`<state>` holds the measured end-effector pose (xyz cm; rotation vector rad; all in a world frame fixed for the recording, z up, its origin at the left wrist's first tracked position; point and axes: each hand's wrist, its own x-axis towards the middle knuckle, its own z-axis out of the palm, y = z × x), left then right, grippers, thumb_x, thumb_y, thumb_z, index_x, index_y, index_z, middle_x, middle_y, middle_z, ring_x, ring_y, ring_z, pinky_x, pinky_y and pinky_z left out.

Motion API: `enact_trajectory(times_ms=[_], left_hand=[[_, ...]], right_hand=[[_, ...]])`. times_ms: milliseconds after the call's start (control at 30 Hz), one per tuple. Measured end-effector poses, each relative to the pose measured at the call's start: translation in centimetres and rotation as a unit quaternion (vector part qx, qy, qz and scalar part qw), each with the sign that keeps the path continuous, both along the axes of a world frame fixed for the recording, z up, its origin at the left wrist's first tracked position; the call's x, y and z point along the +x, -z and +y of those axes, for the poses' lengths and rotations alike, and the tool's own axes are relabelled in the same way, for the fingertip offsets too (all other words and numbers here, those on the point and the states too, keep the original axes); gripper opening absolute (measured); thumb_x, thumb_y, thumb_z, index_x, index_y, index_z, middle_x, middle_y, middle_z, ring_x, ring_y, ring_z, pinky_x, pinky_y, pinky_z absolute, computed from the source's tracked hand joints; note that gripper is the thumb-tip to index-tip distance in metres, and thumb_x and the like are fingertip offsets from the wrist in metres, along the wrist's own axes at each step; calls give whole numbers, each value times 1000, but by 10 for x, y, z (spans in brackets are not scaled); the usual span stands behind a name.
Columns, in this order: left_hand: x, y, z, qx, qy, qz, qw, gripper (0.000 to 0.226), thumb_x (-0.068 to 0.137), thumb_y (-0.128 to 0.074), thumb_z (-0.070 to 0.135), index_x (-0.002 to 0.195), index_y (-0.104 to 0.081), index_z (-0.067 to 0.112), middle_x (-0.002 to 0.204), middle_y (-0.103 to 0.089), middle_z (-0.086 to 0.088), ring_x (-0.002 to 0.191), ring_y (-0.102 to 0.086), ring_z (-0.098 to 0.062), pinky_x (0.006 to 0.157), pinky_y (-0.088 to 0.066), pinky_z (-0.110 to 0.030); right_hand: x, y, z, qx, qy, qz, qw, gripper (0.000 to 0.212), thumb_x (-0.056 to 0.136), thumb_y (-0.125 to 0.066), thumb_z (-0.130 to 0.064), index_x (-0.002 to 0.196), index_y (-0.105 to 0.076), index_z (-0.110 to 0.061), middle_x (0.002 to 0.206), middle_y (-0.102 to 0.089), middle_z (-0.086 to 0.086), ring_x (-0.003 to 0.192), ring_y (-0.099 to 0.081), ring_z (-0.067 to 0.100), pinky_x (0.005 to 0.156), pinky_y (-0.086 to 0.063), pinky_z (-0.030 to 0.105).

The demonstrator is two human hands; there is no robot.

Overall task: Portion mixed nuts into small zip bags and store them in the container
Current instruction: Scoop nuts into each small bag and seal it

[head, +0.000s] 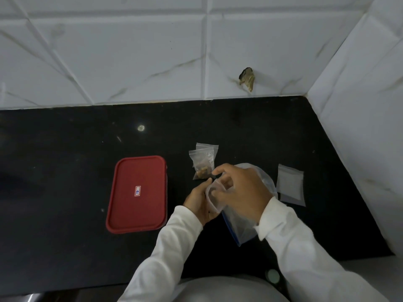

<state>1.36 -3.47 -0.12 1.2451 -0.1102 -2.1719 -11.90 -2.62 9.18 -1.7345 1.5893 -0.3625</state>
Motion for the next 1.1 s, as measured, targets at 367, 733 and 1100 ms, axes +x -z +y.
enact_trajectory(times_ms=[367, 733, 1100], left_hand=[[2, 0, -1, 86, -53, 37, 994, 23, 92, -56, 31, 82, -62, 12, 76, -60, -6, 65, -58, -17, 39, -49, -20], [-4, 4, -1, 99, -57, 60, 992, 27, 94, -48, 32, 77, -59, 13, 74, -55, -2, 64, -53, -13, 40, -50, -21], [-26, 8, 0, 25, -129, -46, 990, 23, 98, -39, 9, 85, -58, 9, 61, -66, -1, 56, -64, -12, 49, -53, -24]], right_hand=[[-87, 7, 20, -45, 135, 20, 990, 10, 94, -58, -25, 102, -64, -25, 88, -66, -10, 80, -64, 0, 76, -55, 21], [-65, 93, 26, 16, 113, 223, 968, 28, 92, -59, -44, 112, -60, -24, 100, -65, -4, 94, -61, 14, 78, -53, 30], [-71, 102, 26, -99, 159, 206, 960, 25, 90, -64, -32, 113, -66, -22, 95, -66, -1, 87, -59, 13, 75, -49, 25]])
